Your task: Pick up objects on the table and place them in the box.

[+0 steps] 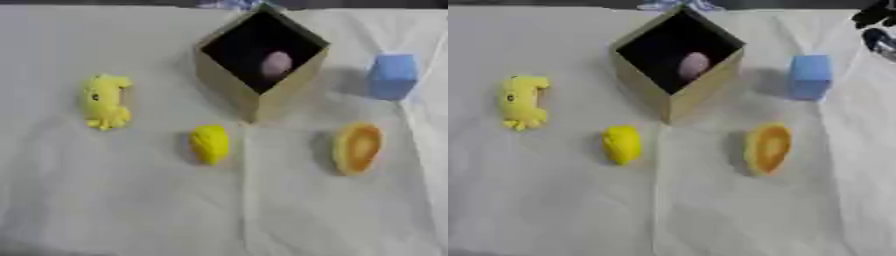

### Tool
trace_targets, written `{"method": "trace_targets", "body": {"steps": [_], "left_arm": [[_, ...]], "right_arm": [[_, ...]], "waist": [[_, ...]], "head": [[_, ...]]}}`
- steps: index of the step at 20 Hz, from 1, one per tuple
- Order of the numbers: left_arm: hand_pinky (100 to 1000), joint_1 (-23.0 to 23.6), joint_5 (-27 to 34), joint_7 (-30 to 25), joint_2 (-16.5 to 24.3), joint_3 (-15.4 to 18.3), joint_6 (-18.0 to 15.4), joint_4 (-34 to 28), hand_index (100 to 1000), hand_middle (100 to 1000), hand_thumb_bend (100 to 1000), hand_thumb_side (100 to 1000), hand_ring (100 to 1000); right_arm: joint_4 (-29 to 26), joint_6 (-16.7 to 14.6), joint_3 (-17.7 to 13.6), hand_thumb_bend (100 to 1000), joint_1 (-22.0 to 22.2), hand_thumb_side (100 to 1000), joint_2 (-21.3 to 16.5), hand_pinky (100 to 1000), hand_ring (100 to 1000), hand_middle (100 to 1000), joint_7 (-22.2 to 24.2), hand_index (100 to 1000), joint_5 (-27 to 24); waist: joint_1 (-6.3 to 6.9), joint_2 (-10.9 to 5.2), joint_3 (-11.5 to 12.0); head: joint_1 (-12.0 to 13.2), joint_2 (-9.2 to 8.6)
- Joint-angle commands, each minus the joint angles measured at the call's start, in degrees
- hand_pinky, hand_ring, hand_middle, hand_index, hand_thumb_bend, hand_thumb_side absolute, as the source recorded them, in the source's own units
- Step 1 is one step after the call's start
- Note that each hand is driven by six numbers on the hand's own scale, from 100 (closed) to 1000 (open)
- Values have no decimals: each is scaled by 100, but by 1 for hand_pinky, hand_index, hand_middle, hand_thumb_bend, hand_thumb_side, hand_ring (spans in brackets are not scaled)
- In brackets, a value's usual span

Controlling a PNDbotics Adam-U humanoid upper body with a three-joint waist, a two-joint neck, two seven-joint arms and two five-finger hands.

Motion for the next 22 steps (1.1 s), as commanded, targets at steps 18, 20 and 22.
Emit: {"method": "trace_targets", "body": {"steps": [18, 20, 22], "left_arm": [[876, -66, 24, -69, 189, -20, 9, -120, 857, 688, 211, 756, 658], [876, -67, 28, -73, 190, -22, 12, -120, 857, 688, 211, 756, 658], [876, -72, 31, -77, 192, -26, 13, -120, 857, 689, 211, 756, 658]], "right_arm": [[759, -409, 657, 217, -1061, 437, 105, 902, 936, 860, 446, 912, 1278], [957, -505, 742, 277, -1160, 349, 182, 906, 944, 866, 594, 916, 1356], [1113, -584, 812, 315, -1240, 281, 254, 909, 946, 866, 757, 918, 1390]], "waist": [[-31, -155, 54], [-38, -157, 63], [-42, -158, 71]], "head": [[-297, -37], [-284, -40], [-275, -46]]}}
